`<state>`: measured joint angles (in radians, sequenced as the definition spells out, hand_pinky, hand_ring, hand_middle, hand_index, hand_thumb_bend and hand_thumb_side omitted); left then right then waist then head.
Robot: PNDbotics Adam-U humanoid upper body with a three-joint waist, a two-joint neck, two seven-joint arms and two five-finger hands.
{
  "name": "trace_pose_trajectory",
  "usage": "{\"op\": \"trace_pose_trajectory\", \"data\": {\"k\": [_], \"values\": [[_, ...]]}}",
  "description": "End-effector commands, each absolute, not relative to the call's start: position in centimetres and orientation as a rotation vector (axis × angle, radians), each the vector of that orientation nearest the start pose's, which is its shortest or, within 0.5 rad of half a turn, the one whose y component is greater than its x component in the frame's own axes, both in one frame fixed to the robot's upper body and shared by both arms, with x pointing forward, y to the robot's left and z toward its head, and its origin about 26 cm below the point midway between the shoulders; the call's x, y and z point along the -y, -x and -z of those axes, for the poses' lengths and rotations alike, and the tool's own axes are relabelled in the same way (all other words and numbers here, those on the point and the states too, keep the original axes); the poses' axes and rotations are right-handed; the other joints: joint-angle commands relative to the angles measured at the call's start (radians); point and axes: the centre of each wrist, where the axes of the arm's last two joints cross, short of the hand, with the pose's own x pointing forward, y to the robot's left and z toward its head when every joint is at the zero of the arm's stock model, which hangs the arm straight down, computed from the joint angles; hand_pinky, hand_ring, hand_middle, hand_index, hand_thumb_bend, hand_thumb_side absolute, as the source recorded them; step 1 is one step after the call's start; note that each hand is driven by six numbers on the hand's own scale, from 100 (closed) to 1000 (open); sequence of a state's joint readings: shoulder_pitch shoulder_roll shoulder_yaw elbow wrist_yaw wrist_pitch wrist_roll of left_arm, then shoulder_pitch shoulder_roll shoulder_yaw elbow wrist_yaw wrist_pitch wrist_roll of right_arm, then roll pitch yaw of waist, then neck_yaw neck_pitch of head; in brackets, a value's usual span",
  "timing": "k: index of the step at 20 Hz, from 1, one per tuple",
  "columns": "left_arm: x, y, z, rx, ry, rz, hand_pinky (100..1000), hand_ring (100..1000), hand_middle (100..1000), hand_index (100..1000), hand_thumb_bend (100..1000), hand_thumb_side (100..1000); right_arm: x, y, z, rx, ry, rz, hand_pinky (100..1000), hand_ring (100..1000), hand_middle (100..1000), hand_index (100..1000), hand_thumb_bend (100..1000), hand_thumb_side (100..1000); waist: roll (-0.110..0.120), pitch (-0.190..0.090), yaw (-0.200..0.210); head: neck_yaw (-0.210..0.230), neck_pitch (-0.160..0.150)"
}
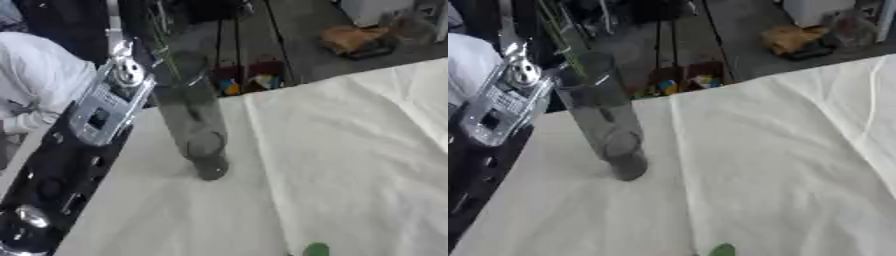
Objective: Arrange flowers into the vase.
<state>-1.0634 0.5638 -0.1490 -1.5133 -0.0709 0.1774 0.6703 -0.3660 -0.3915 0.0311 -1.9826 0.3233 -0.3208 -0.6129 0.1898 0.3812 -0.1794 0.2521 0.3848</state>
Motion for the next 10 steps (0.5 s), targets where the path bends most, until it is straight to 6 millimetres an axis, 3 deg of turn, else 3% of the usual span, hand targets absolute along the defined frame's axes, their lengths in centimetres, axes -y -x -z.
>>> {"op": "trace_pose_trajectory", "data": {"k": [1,10], "values": [[-23.13,-38.59,-38.71,2.536,-0.842,-0.126,136,372,432,189,100,1000,25.75,-30.4,-22.65,-3.304,-0.767,-0.062,658,658,491,659,100,1000,-0.006,-0.02,0.0,-0.003,-0.011],[-23.48,-38.77,-38.26,2.453,-0.886,-0.01,172,413,464,296,100,980,25.74,-30.39,-22.59,-3.307,-0.765,-0.06,659,659,491,660,100,1000,-0.006,-0.021,0.005,-0.006,-0.011]]}}
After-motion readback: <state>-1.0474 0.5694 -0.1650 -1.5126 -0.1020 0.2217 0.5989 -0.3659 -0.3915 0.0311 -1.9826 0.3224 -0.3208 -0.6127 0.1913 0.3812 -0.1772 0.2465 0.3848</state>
